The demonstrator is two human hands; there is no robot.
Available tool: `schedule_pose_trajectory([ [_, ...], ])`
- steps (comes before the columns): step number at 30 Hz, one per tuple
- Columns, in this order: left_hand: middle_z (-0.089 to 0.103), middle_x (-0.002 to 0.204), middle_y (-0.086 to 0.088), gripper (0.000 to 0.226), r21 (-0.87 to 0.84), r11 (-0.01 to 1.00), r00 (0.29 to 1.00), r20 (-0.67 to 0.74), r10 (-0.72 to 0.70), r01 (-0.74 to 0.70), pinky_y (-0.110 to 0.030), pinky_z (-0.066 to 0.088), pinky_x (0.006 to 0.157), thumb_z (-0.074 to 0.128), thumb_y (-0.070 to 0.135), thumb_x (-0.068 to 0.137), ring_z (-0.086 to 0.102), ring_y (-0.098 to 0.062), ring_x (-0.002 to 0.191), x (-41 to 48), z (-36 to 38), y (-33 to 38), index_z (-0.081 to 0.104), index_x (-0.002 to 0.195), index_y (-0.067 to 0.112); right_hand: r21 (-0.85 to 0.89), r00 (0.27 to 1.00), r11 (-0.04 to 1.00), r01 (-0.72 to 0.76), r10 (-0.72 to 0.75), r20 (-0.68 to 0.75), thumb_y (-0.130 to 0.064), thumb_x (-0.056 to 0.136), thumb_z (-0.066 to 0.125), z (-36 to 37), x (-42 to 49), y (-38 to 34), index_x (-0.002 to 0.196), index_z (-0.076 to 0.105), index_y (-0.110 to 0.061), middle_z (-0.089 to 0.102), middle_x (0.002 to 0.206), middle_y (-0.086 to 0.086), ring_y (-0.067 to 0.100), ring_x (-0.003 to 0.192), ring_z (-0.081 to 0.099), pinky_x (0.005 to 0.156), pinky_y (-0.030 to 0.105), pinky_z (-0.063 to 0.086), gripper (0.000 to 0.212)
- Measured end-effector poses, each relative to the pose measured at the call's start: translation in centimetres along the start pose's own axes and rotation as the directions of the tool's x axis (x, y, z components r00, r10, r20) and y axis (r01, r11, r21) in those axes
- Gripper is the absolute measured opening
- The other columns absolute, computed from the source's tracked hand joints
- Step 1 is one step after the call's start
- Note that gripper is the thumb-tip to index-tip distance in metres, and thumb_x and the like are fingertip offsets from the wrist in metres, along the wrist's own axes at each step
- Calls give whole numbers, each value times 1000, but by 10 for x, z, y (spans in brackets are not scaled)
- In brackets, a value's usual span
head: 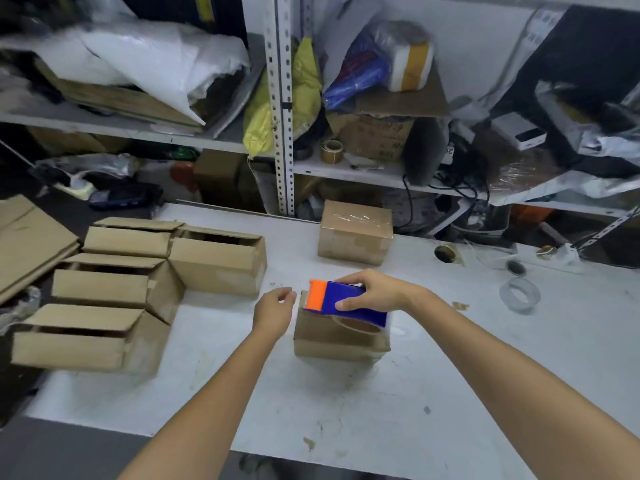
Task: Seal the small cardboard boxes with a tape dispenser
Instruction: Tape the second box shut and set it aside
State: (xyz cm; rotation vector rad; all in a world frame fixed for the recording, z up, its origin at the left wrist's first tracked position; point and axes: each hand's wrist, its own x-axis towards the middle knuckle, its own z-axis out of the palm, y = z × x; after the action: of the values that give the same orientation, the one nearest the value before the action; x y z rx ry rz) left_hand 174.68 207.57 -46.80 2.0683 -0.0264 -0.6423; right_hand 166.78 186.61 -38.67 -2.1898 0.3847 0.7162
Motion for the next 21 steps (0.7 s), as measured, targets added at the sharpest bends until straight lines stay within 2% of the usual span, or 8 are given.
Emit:
schedule_pose_trajectory([
  [2, 70, 112, -4, 24, -118, 993, 999, 51, -19, 25, -33, 47, 86, 50, 32, 101, 66, -24, 102, -1, -8, 9, 67, 102, 16, -41, 1000, 999, -3, 3, 15, -53, 83, 72, -2, 4, -3, 140, 45, -39, 56, 128, -9, 17, 110, 58, 81, 28, 55, 65],
  [4, 72, 110, -3, 28, -206, 969, 965, 248, -84, 138, -34, 51, 87, 48, 37, 101, 69, -19, 98, -8, -14, 20, 66, 105, 16, -83, 1000, 997, 6, -4, 23, -52, 84, 72, -2, 6, -7, 140, 45, -39, 56, 128, -9, 17, 111, 58, 83, 30, 55, 64],
  [6, 74, 107, -5, 30, -248, 950, 929, 359, -90, 188, -35, 55, 91, 48, 36, 101, 71, -20, 100, -10, -17, 24, 66, 111, 14, -109, 999, 994, 8, -4, 39, -52, 83, 73, -4, 8, -10, 140, 45, -40, 57, 128, -10, 17, 112, 58, 85, 31, 55, 64],
  [9, 75, 106, -6, 27, -337, 914, 914, 398, -80, 227, -37, 56, 92, 52, 33, 102, 71, -18, 102, -10, -24, 23, 65, 115, 13, -129, 998, 992, 6, 1, 60, -50, 84, 73, -8, 7, -13, 140, 45, -39, 56, 128, -10, 16, 112, 57, 84, 30, 54, 64],
  [12, 76, 104, -6, 24, -393, 873, 897, 429, -105, 290, -33, 57, 84, 54, 32, 101, 72, -17, 100, -8, -28, 20, 65, 113, 14, -147, 998, 989, 18, -9, 62, -50, 84, 73, -10, 6, -16, 140, 46, -39, 57, 124, -11, 15, 110, 58, 83, 29, 54, 63],
  [16, 75, 106, -5, 23, -316, 917, 903, 418, -98, 245, -29, 58, 83, 66, 25, 94, 72, -16, 99, -4, -24, 16, 66, 112, 11, -192, 998, 981, 31, -19, 65, -56, 81, 73, -8, 8, -18, 137, 49, -43, 60, 127, -11, 16, 109, 61, 90, 38, 56, 62],
  [19, 74, 101, -11, 14, -258, 954, 952, 298, -75, 155, -22, 57, 66, 65, 13, 94, 73, -15, 88, 0, -17, 13, 68, 102, 2, -245, 997, 969, 40, -25, 67, -55, 82, 72, -5, 9, -23, 137, 51, -42, 60, 126, -10, 16, 108, 61, 88, 36, 57, 60],
  [21, 74, 93, -11, 12, -223, 967, 977, 197, -79, 123, -20, 56, 61, 63, 10, 94, 71, -15, 78, 4, -15, 8, 69, 97, 0, -284, 998, 958, 33, -15, 63, -53, 84, 71, -5, 9, -26, 138, 52, -40, 61, 125, -10, 15, 106, 61, 86, 35, 56, 59],
])
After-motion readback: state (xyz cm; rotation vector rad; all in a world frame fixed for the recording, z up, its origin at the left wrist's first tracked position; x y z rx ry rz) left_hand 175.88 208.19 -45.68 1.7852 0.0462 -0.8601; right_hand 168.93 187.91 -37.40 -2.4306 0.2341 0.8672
